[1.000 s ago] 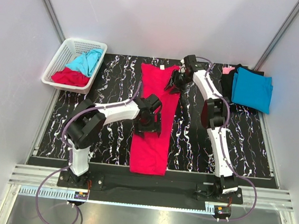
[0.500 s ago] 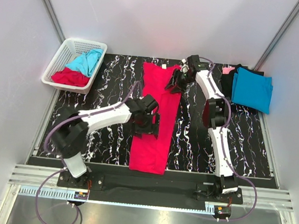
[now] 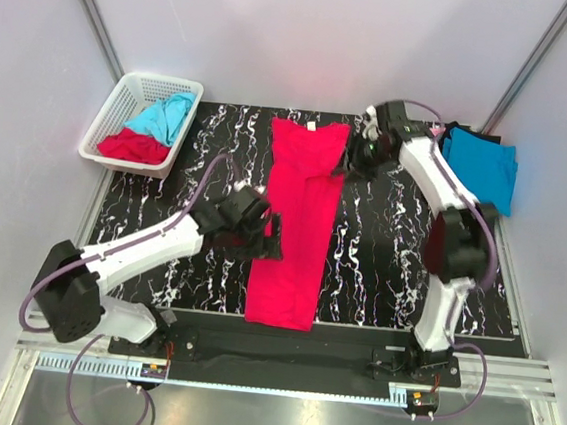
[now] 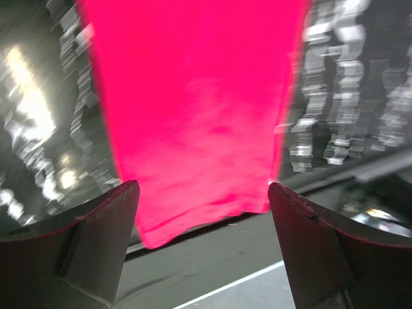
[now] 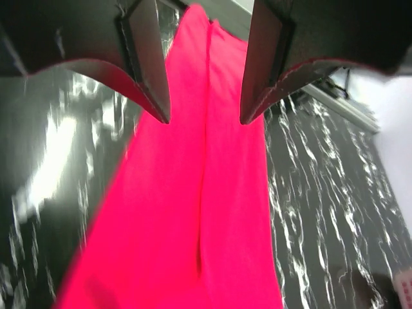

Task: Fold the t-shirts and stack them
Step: Fold the tshirt

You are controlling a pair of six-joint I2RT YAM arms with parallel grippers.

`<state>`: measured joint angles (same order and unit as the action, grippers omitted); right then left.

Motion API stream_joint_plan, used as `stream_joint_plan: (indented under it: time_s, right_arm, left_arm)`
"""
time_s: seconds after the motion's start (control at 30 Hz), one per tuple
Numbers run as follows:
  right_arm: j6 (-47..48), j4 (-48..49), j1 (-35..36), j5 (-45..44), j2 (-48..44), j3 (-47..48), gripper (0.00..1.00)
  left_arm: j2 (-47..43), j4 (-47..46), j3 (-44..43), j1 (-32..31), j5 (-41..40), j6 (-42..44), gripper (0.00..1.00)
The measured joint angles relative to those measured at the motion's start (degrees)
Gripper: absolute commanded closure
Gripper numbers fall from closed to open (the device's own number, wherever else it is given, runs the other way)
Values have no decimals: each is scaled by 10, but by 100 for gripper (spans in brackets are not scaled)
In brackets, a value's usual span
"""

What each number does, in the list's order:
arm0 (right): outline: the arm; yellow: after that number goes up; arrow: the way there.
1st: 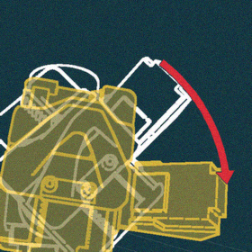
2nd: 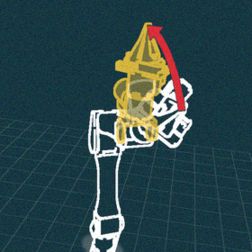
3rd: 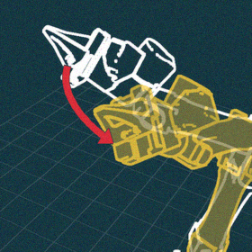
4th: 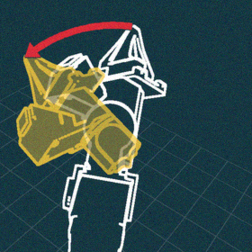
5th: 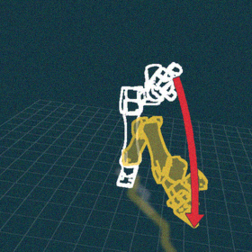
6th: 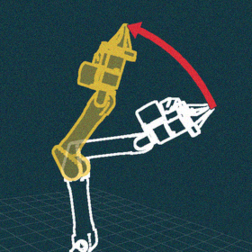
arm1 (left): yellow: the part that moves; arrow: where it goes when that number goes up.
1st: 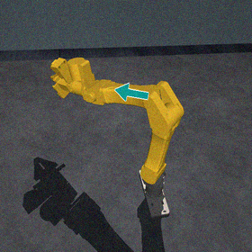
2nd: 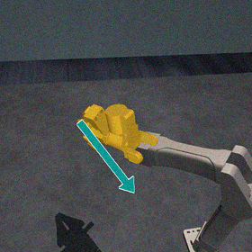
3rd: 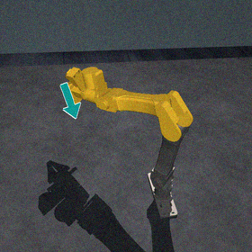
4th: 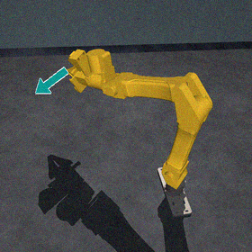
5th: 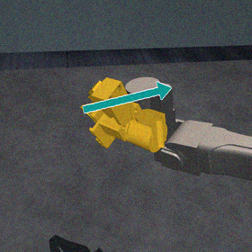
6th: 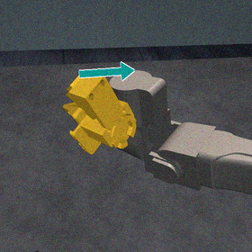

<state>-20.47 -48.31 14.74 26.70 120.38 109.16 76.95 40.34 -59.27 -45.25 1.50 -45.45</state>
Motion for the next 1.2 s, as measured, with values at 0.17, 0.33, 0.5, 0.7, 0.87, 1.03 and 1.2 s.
stream_joint_plan:
  time_s: [0.17, 0.33, 0.5, 0.7, 0.87, 1.03, 1.2]
  right_arm:
    - [-30, 61, 26, -71, -274, -288, 45]
    - [-75, 107, 86, -115, -414, -505, 45]
    - [-137, 130, 161, -138, -463, -648, 44]
    - [-206, 157, 236, -151, -542, -725, 42]
    - [-258, 196, 303, -165, -540, -748, 42]
    - [-309, 237, 384, -191, -490, -756, 43]
    - [-356, 287, 430, -198, -445, -761, 43]
  left_arm:
    - [-42, -42, 134, 24, -7, -40, 12]
    - [-56, -80, 195, 35, -6, -66, 12]
    - [-55, -134, 216, 35, 16, -78, 13]
    - [-75, -176, 275, 30, 55, -99, 13]
    - [-147, -175, 326, 15, 55, -123, 13]
    - [-209, -177, 367, -2, 52, -162, 14]
    - [-233, -180, 384, -32, 48, -196, 15]
